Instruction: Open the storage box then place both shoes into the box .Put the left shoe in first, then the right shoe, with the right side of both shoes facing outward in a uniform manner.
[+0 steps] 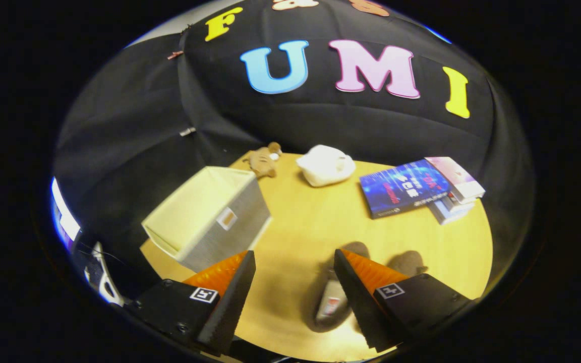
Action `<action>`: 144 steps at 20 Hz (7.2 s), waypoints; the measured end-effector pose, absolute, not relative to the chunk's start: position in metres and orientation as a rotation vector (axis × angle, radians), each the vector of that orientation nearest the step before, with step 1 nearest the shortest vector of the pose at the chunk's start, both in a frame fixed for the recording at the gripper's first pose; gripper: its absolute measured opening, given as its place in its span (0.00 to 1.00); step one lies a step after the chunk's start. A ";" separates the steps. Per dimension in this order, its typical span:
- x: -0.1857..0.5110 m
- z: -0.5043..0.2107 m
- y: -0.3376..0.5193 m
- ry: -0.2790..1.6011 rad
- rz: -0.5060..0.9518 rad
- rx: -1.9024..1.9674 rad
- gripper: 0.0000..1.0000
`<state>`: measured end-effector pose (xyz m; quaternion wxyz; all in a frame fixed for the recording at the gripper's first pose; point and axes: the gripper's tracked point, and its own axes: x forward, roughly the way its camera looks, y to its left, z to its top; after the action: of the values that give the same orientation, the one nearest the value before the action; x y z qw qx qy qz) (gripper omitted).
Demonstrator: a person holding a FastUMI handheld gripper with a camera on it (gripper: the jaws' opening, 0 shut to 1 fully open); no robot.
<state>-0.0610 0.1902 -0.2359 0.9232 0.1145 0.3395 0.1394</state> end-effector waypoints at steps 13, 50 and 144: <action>-0.066 -0.384 0.144 0.963 0.151 0.080 0.84; 0.066 -0.154 0.348 0.835 0.268 0.477 0.06; 0.003 -0.188 0.171 0.822 0.172 0.302 0.07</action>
<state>0.0031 0.1713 -0.1885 0.9021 0.1462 0.3974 0.0830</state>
